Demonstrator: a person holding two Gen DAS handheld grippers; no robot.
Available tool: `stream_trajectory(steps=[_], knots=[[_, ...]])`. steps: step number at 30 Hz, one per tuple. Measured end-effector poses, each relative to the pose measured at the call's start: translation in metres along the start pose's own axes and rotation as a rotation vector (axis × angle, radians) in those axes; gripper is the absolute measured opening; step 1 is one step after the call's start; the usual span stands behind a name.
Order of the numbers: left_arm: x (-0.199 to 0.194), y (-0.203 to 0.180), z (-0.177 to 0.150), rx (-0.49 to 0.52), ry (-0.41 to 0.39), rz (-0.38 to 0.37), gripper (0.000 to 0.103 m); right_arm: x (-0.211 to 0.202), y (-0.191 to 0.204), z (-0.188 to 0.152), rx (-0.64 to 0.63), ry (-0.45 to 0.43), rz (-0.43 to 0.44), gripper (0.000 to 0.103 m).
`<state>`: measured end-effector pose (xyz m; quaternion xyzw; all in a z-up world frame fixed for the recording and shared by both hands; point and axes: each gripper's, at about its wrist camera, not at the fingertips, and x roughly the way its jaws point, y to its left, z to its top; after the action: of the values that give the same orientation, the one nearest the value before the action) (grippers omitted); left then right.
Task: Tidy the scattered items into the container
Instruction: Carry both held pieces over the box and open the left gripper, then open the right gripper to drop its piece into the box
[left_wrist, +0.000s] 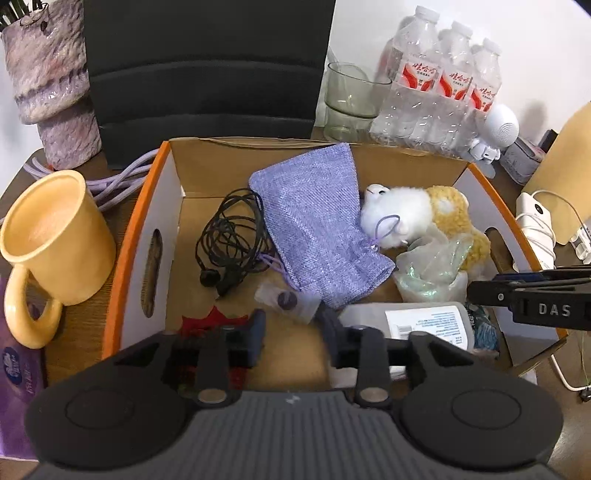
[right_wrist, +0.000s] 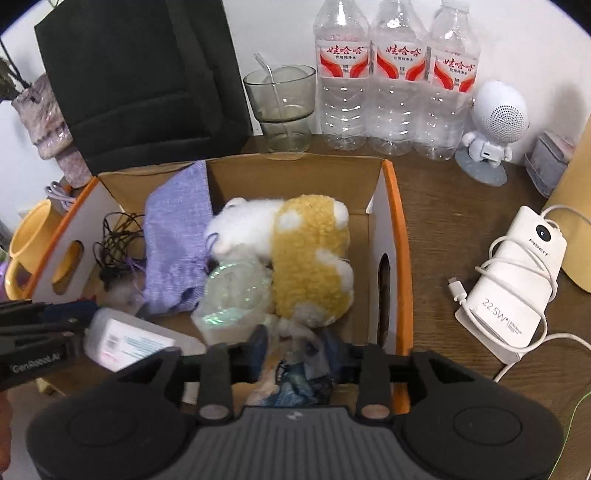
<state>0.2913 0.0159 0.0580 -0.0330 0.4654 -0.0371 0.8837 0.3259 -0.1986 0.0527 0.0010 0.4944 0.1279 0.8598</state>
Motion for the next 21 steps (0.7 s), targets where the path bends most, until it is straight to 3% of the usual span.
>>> stream_trajectory(steps=[2, 8, 17, 19, 21], knots=[[-0.004, 0.0, 0.004, 0.004, 0.018, 0.01, 0.052, -0.006, -0.001, 0.003, 0.016, 0.006, 0.008, 0.053], [-0.031, 0.001, 0.013, -0.016, 0.001, 0.04, 0.082, -0.03, 0.003, 0.011, 0.013, 0.017, 0.027, 0.063], [-0.068, -0.003, 0.011, -0.028, -0.063, 0.124, 0.098, -0.074, 0.021, 0.014, 0.023, -0.081, 0.035, 0.076], [-0.075, -0.006, 0.005, -0.017, -0.12, 0.152, 0.1, -0.079, 0.028, 0.009, 0.007, -0.113, 0.036, 0.076], [-0.087, -0.01, -0.005, -0.021, -0.235, 0.169, 0.103, -0.084, 0.033, 0.001, 0.0, -0.154, 0.053, 0.076]])
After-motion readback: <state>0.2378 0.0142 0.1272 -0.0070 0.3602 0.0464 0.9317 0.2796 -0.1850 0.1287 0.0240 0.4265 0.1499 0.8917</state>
